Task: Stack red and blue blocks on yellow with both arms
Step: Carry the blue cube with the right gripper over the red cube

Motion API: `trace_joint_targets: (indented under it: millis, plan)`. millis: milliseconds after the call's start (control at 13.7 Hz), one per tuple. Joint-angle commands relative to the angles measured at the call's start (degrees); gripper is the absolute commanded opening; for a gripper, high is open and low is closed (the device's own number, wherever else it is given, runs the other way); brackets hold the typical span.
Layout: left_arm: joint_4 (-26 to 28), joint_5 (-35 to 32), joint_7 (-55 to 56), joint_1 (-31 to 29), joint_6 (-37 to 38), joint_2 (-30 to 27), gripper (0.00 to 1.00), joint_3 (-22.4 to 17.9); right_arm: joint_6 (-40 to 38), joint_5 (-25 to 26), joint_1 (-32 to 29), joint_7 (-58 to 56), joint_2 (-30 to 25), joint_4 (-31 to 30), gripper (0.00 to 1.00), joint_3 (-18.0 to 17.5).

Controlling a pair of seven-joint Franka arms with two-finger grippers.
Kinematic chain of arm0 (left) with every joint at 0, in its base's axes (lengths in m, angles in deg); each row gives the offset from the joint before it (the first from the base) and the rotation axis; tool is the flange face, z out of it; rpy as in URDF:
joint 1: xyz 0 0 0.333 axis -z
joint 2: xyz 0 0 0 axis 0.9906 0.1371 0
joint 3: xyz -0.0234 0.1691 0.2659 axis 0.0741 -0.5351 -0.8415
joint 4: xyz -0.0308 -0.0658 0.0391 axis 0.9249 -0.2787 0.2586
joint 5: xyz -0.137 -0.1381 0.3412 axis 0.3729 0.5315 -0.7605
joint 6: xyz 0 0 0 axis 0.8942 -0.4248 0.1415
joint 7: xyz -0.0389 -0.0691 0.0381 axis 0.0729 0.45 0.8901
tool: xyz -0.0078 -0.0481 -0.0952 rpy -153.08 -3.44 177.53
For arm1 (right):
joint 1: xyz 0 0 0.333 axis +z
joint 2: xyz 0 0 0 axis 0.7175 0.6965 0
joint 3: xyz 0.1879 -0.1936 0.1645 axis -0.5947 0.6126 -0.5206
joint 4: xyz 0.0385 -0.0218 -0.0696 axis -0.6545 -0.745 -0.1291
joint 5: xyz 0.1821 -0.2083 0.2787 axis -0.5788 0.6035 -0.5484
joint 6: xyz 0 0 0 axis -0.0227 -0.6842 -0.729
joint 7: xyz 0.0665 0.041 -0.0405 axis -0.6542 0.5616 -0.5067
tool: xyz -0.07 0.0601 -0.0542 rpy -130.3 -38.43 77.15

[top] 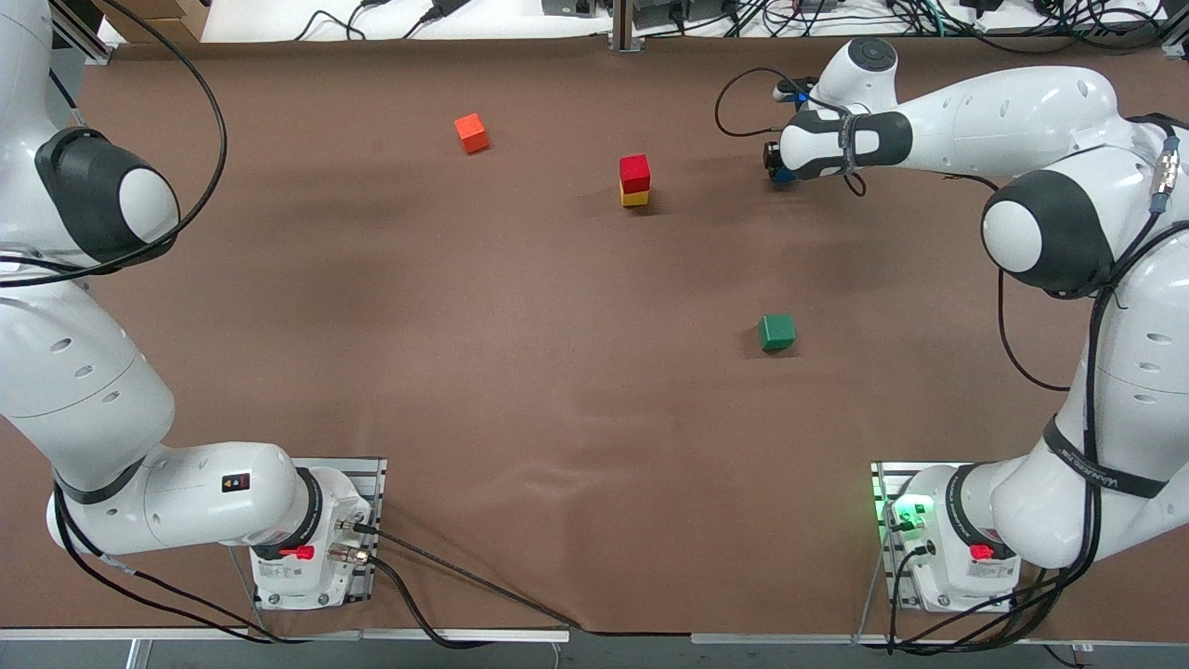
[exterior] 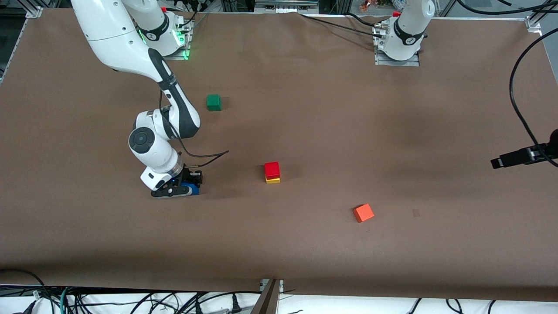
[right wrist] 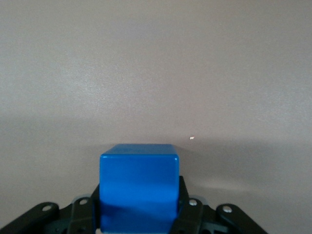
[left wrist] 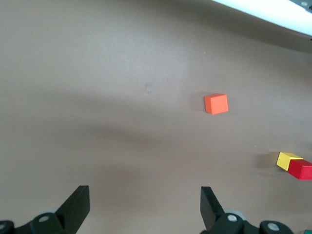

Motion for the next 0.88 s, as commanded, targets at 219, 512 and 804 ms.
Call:
trace_joint_targets:
  millis: [219, 512, 804]
  plan:
    - [0.4, -0.1, -1.0, -3.0, 0.7, 0.1, 1.0, -0.2, -6.0, -0.3, 5.4, 11.8, -4.5, 2.5, 0.23, -3.1]
    - [1.0, 0.2, -1.0, -3.0, 1.4, -0.2, 1.0, 0.0, -17.8, 1.1, 11.8, 19.5, -4.6, 14.0, 0.24, -2.7]
    - [1.5, -0.4, -0.9, -3.0, 1.4, -1.0, 1.0, -0.1, -32.6, 12.5, 18.9, 28.9, 0.3, 28.0, 0.24, -2.8]
